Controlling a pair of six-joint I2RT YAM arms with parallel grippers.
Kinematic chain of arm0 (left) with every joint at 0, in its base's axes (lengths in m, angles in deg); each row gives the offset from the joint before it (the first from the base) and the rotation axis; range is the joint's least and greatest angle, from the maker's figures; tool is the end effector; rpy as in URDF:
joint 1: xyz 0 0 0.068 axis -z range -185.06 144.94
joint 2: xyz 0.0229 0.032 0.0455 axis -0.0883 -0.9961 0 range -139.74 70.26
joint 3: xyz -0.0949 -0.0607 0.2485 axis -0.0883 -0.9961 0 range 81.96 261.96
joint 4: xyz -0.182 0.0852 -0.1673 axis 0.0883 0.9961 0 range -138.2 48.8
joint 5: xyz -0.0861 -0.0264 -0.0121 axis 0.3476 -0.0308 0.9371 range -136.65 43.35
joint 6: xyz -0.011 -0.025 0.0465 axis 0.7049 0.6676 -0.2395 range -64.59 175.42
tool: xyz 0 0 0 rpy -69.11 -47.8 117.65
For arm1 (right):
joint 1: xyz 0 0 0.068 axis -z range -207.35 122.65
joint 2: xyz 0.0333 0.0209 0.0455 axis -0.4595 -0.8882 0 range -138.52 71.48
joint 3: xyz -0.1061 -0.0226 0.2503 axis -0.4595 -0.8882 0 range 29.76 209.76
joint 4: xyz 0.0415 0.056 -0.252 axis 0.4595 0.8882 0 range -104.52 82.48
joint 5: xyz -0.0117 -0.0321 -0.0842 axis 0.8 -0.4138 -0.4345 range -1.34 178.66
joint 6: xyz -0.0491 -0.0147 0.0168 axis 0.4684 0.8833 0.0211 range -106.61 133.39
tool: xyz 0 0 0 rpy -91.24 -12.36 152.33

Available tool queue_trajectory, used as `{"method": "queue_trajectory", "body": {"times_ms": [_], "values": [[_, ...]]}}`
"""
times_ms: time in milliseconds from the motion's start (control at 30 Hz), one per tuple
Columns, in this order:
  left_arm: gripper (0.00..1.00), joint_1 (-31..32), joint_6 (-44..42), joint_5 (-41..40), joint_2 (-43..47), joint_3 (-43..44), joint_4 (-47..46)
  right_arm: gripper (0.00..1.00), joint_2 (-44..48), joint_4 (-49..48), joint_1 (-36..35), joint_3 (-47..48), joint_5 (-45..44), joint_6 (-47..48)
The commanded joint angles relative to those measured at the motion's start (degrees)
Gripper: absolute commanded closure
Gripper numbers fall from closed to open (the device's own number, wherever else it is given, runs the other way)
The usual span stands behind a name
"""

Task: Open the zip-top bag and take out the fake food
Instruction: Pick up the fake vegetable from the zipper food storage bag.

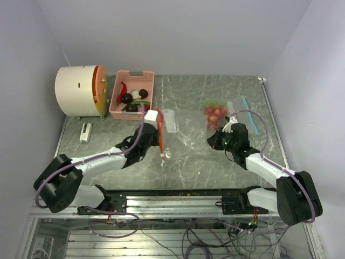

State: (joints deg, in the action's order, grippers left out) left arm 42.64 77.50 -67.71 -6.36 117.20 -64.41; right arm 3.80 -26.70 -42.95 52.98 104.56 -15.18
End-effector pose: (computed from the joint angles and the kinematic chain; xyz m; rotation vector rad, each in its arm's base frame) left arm 0.1974 -0.1981 0.2078 0.2123 1.9921 -0.4193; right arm 0.2171 0.0707 0.1712 0.0802 2.2019 0.7396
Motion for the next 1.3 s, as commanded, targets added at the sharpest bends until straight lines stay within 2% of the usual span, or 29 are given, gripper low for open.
{"method": "queue_trajectory", "body": {"times_ms": [0, 67, 167, 400, 567, 600, 700, 833, 967, 1100, 1167, 1267], "values": [[0.93, -11.14, 2.33, -3.26, 4.61, -0.11, 9.29, 1.00, 2.45, -0.48, -0.05, -0.08, -0.50, -0.86], [0.93, -16.66, 2.86, -1.33, 7.34, -0.85, 8.81, 1.00, 3.26, -0.01, -0.06, 0.13, -0.53, -0.72], [0.93, -20.76, 1.95, 1.82, 8.67, 1.02, 8.90, 1.00, 3.19, -0.11, -0.05, 0.12, -0.36, -0.69], [0.93, -22.46, -1.57, 1.66, 8.39, 7.89, 13.82, 1.00, 1.10, -2.49, -0.05, -0.95, 0.06, -1.23], [0.93, -23.54, -0.42, 14.45, 7.83, 8.20, 11.05, 1.00, 1.10, -4.47, -0.06, 0.39, 1.87, -0.74], [0.93, -23.53, 0.17, 17.48, 7.73, 8.07, 10.62, 0.99, 0.76, -5.22, -0.09, 1.11, 2.87, -1.01], [0.93, -23.56, 1.28, 25.57, 8.11, 7.98, 10.29, 0.85, -0.29, -5.66, -0.12, 3.54, 4.37, -1.01], [0.93, -24.25, 1.97, 30.53, 12.08, 9.19, 13.34, 0.70, -0.58, -5.88, -0.13, 4.81, 4.78, -0.69], [0.93, -26.01, -0.15, 36.99, 13.74, 15.03, 23.79, 0.63, -0.67, -6.68, -0.14, 3.72, 5.07, -0.93], [0.93, -26.17, 1.25, 46.09, 13.91, 16.95, 26.08, 0.55, -0.91, -7.95, -0.14, 3.01, 5.58, -1.48], [0.93, -26.17, 3.34, 45.65, 15.11, 15.70, 25.37, 0.54, -1.21, -8.08, -0.14, 3.40, 6.12, -1.60], [0.93, -26.17, 6.41, 29.89, 20.42, 11.81, 23.74, 0.53, -0.96, -7.41, -0.14, 3.75, 5.80, -1.23]]}}
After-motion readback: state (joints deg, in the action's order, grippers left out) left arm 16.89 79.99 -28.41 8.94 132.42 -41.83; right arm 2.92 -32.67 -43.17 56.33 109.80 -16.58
